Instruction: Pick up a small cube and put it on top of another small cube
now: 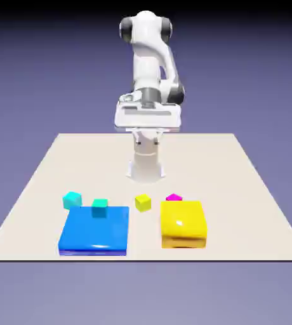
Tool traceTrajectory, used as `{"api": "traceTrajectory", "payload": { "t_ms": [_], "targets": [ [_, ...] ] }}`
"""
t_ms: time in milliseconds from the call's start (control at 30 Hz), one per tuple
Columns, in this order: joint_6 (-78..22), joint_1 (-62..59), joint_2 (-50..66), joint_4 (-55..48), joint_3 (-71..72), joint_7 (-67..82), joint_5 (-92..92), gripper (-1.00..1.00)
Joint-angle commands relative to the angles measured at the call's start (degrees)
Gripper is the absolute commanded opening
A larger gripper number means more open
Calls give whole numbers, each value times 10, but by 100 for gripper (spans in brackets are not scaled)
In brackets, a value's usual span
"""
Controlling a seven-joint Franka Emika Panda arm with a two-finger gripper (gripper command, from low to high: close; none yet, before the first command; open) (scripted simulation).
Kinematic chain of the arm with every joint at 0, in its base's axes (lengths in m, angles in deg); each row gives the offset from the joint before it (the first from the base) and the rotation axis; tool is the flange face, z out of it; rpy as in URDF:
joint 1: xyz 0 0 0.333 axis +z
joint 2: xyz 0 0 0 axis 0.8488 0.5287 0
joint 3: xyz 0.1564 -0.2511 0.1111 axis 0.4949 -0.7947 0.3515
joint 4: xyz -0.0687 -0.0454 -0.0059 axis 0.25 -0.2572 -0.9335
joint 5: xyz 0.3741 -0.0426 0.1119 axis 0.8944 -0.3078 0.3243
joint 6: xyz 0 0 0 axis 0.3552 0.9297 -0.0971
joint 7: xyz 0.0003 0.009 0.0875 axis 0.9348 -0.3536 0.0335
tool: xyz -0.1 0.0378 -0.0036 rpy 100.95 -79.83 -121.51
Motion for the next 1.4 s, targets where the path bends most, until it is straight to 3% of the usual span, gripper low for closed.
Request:
{"api": "traceTrajectory", "payload": {
  "t_ms": [0,600,867,900,1133,1367],
  "targets": [
    [-18,-13,21,-7,-15,-14,17,0],
    [-340,-250,395,-134,-278,-267,325,0],
    [-290,-285,517,-154,-208,-174,476,0],
    [-290,-285,517,-154,-208,-174,476,-100],
    [-350,-259,402,-137,-279,-279,333,-100],
    [-368,-318,328,-124,-134,-394,320,-100]
  ]
}}
